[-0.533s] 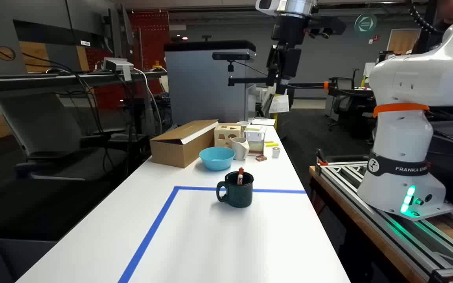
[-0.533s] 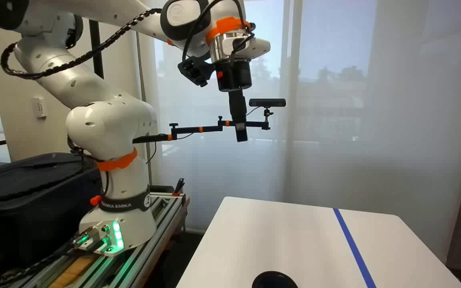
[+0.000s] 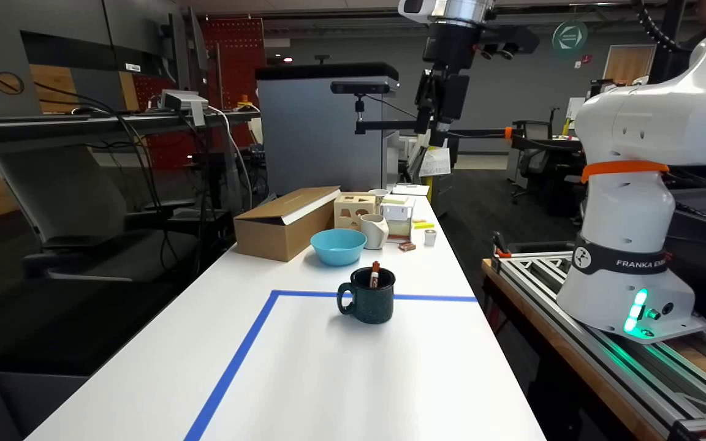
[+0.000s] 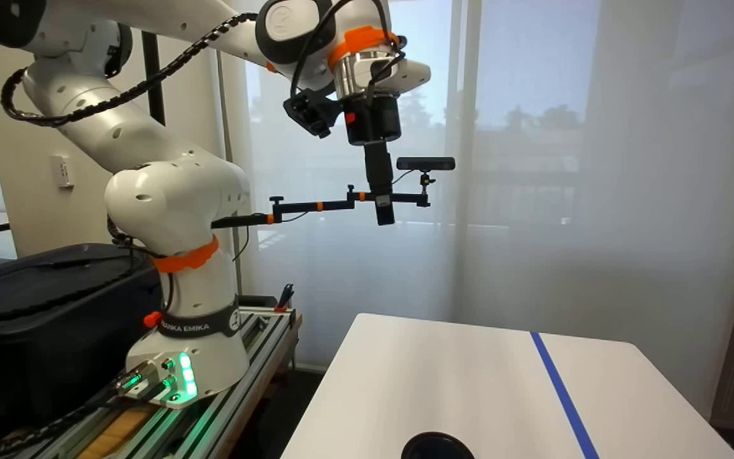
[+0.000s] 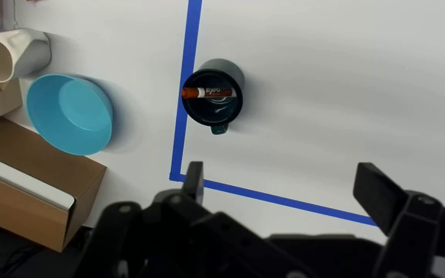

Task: Remove the marker from the cup and put it on the table

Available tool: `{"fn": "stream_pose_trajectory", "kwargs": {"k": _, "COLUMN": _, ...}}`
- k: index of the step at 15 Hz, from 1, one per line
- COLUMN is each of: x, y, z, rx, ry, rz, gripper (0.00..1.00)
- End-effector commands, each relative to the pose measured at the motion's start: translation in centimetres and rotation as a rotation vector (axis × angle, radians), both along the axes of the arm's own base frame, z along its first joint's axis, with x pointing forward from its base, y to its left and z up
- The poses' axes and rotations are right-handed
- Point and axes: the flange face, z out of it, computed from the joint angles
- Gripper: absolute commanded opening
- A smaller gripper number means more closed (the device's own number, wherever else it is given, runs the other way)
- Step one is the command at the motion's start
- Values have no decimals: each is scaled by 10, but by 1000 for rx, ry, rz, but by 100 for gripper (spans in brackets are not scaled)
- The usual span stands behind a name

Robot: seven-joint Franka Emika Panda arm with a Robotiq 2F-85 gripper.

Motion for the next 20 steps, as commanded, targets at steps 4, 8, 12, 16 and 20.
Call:
{"fn": "stream_pose_trajectory", "kwargs": {"k": 4, "x": 8, "y": 6, "z": 4, "rx": -67, "ry": 44, "rz": 175, "gripper": 100}}
{"fn": "stream_pose_trajectory", "kwargs": {"k": 8, "x": 19, "y": 5, "z": 1, "rx": -114, "ry": 110, "rz": 365, "gripper": 100}}
{"fn": "stream_pose_trajectory", "kwargs": {"k": 12, "x": 34, "y": -11, "z": -18, "rx": -179, "ry": 193, "rz": 550, "gripper": 100}}
{"fn": "stream_pose_trajectory", "kwargs": {"k": 16, "x": 55, "y": -28, "z": -44, "rx": -255, "ry": 281, "rz": 732, "gripper": 100}}
{"fn": "stream_pose_trajectory", "kwargs": {"k": 20, "x": 79, "y": -42, "z": -77, "rx": -327, "ry": 370, "rz": 892, "gripper": 100}}
